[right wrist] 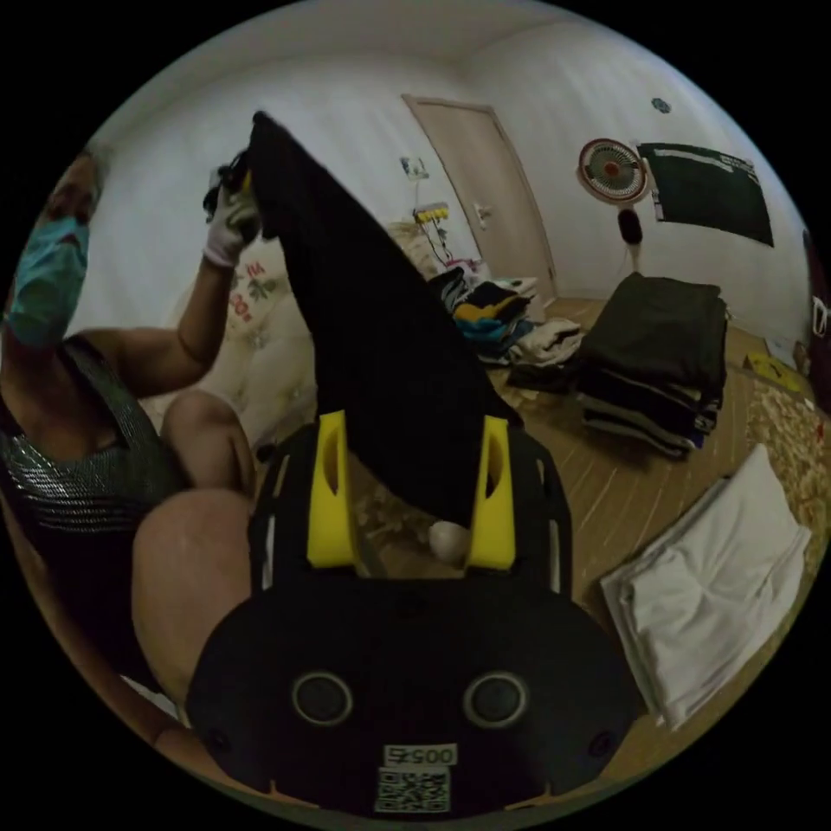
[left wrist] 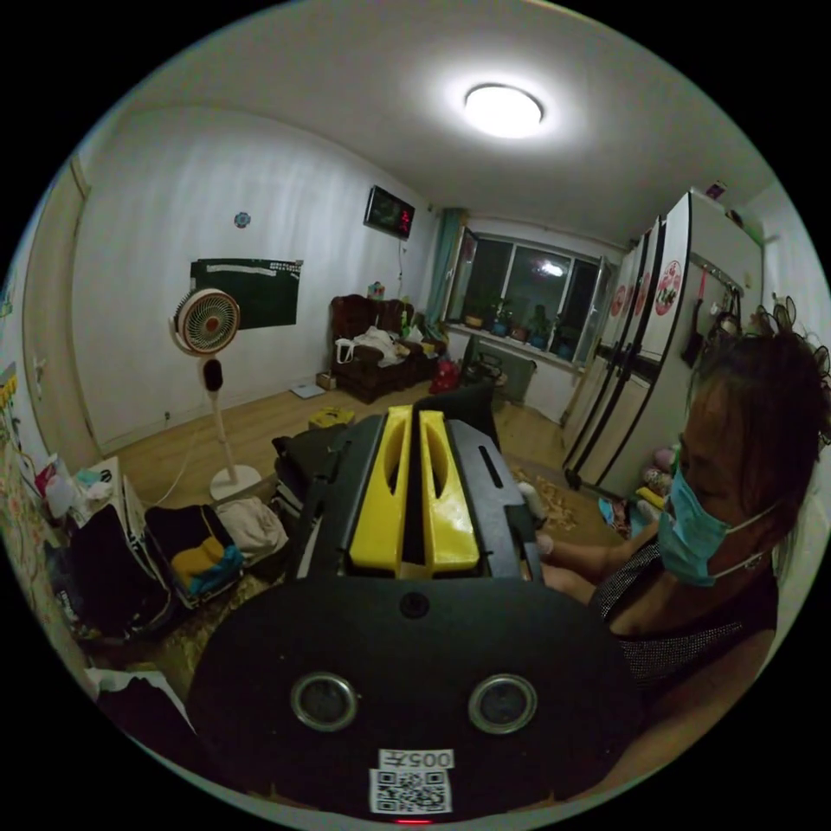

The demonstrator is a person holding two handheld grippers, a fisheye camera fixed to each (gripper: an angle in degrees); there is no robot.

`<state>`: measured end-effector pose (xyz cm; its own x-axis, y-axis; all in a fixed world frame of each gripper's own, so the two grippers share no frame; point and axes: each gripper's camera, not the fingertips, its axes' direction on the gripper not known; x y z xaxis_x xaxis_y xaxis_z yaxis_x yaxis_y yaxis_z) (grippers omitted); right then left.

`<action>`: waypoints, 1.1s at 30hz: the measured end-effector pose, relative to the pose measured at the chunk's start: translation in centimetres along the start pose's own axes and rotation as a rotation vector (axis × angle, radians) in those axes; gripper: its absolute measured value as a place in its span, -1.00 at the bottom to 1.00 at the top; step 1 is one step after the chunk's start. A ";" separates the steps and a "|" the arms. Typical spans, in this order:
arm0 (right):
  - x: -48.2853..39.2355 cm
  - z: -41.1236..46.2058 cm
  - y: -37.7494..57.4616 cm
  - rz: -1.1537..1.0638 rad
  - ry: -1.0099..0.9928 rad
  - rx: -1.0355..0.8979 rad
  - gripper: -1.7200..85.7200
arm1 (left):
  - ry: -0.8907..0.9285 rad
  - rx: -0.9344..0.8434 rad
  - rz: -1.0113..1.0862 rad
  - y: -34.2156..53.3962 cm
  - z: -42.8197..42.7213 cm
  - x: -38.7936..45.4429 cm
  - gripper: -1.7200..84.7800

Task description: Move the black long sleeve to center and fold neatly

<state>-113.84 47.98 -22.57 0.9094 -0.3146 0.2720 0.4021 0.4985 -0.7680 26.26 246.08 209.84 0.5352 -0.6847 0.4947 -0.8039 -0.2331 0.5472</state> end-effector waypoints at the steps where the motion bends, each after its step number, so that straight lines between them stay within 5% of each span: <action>1: -0.6 -0.1 0.5 -0.019 0.031 -0.010 -0.48 | -0.002 -0.003 0.004 -0.2 -0.1 0.2 -0.96; 8: -2.7 1.3 1.7 -0.126 -0.010 -0.105 -0.53 | -0.095 -0.017 -0.024 -0.6 -1.6 0.8 -0.96; 12: -2.4 0.8 2.7 -0.121 0.092 -0.125 -0.77 | -0.094 0.009 -0.050 0.3 -3.2 0.4 -0.96; 14: -1.6 0.0 2.9 -0.078 0.079 -0.069 -0.94 | -0.124 0.000 -0.057 1.2 -4.2 0.4 -0.96; 20: 0.3 -6.8 0.8 0.084 0.315 0.130 -0.98 | -0.281 0.011 -0.060 4.7 -8.5 0.2 -0.96; 33: -10.7 -16.4 -6.4 -0.266 0.587 0.514 -0.98 | -0.234 0.275 -0.089 16.0 -19.7 2.8 -0.97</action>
<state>-127.92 34.91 -30.08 0.6310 -0.7742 -0.0500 0.7240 0.6108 -0.3205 20.00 253.99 233.31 0.5578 -0.7853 0.2687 -0.8137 -0.4535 0.3636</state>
